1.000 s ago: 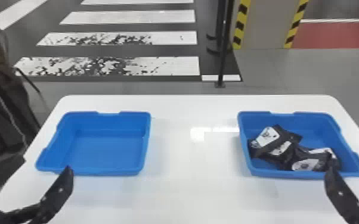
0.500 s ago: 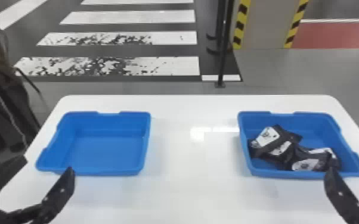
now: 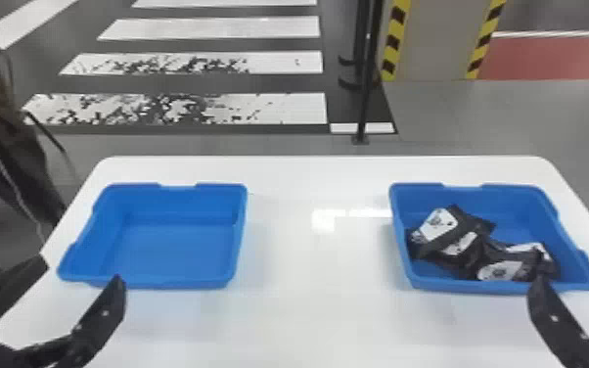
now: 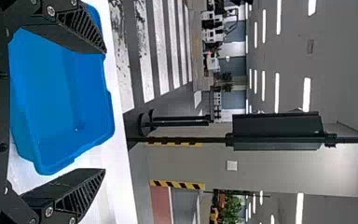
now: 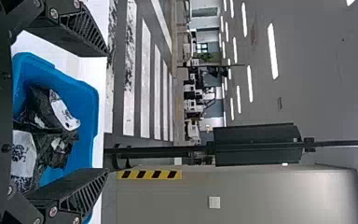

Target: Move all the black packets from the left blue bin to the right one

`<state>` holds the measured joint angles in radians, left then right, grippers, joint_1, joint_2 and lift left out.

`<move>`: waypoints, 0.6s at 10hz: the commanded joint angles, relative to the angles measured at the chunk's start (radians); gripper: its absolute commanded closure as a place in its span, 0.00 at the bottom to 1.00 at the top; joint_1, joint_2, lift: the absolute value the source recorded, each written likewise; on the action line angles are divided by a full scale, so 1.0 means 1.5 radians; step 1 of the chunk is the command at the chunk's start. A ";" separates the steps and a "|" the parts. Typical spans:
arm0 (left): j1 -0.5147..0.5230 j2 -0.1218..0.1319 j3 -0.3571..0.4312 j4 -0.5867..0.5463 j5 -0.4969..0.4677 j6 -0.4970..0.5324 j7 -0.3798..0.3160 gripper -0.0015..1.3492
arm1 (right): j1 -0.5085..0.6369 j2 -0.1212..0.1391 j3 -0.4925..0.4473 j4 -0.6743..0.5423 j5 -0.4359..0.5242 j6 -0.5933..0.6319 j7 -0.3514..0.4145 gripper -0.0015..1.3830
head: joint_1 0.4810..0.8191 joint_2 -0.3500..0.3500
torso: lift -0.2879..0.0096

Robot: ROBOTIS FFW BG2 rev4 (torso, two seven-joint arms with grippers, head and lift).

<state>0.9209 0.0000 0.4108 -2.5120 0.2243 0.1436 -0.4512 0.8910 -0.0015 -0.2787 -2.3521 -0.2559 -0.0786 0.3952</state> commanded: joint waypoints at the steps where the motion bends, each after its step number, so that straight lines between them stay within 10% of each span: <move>1: 0.000 -0.002 0.000 0.000 0.002 0.004 0.000 0.10 | 0.000 0.002 0.004 0.003 -0.005 0.000 -0.001 0.11 | 0.63 0.56 | 0.50; 6: 0.001 -0.002 0.000 0.000 0.002 0.006 -0.001 0.10 | -0.002 0.002 0.005 0.008 -0.013 0.000 -0.001 0.11 | 0.63 0.57 | 0.50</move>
<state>0.9228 0.0000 0.4108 -2.5120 0.2275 0.1517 -0.4512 0.8886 -0.0015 -0.2712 -2.3415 -0.2730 -0.0786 0.3944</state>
